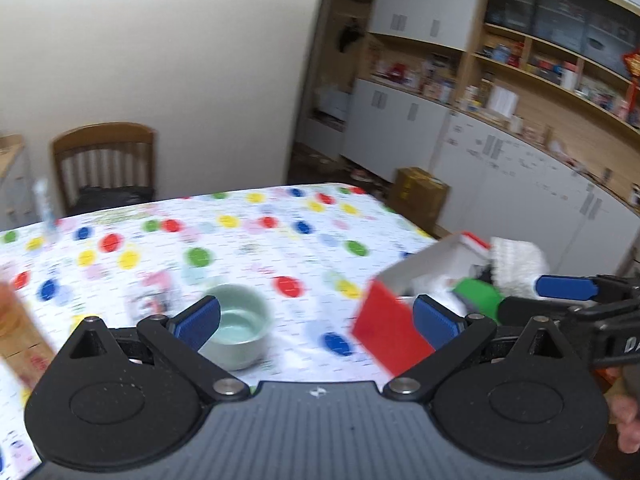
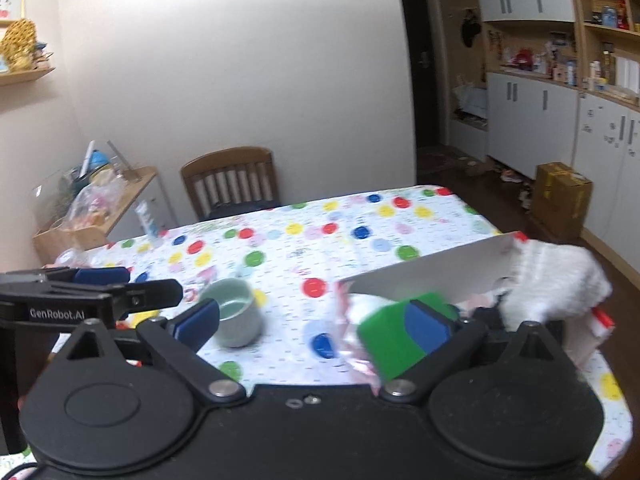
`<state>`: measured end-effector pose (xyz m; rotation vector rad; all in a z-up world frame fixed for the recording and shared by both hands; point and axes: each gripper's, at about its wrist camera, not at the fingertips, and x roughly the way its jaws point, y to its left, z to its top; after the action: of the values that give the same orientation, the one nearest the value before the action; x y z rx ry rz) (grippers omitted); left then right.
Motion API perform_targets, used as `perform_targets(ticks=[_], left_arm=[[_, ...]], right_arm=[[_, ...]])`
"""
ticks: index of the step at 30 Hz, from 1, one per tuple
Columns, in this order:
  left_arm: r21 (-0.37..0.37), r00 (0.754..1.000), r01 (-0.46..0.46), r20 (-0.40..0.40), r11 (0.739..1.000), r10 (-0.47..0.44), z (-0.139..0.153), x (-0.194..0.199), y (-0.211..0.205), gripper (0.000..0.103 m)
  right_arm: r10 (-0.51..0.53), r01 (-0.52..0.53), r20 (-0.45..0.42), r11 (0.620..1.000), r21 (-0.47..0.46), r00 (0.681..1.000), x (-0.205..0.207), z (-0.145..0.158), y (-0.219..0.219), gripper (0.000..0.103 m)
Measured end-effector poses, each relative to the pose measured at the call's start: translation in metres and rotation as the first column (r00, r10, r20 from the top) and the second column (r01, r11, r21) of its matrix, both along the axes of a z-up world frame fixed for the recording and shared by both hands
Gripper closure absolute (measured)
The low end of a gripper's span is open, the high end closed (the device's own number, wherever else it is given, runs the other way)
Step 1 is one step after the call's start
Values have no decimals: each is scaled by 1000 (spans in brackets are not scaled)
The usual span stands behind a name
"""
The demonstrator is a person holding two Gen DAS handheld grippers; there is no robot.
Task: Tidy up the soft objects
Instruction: 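Withdraw both tools toward the yellow sponge and panda-print snack bag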
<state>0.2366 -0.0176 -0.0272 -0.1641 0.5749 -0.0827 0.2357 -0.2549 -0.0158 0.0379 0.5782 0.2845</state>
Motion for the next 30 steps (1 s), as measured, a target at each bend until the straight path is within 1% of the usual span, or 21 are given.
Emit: perform_targets(ticks=[3,6,10,13,16,18,22,27,30], left_arm=[[20,997,-76,11,997,76,-8,-12,25,0],[24,990,-140,-1,990,140,-20,-21,51,0],[33,975,-219,-27,975,220,-39,-32,85,0],[50,964,-261,-38,964,263,-54,-37,102,0],[68,955,-286,-62,956,290,-67,-34,110,0],[79,951,-297,-64,952,302,-73,-29,112,0],[128,947,-307,-60,943,317,-82,-13,107,0],[167,930,-350,-57,922,364,-93,12,104,1],[176,923,-364,-63,915,379,-100,25,104,1]], right_arm=[[40,-40,-17,999,5,999,5,-3,22,4],[86,-86,-27,996,-1,996,11,-7,49,4],[135,-135,-43,991,1,990,20,-13,87,4],[173,-173,-60,985,4,983,28,-17,113,4],[223,-224,-80,975,-8,972,39,-21,137,4],[244,-247,-88,969,-23,966,47,-25,152,4],[277,-282,-111,959,-33,954,70,-32,177,4],[306,-313,-139,949,-27,942,105,-40,193,5],[317,-326,-162,945,-28,934,128,-48,201,8]])
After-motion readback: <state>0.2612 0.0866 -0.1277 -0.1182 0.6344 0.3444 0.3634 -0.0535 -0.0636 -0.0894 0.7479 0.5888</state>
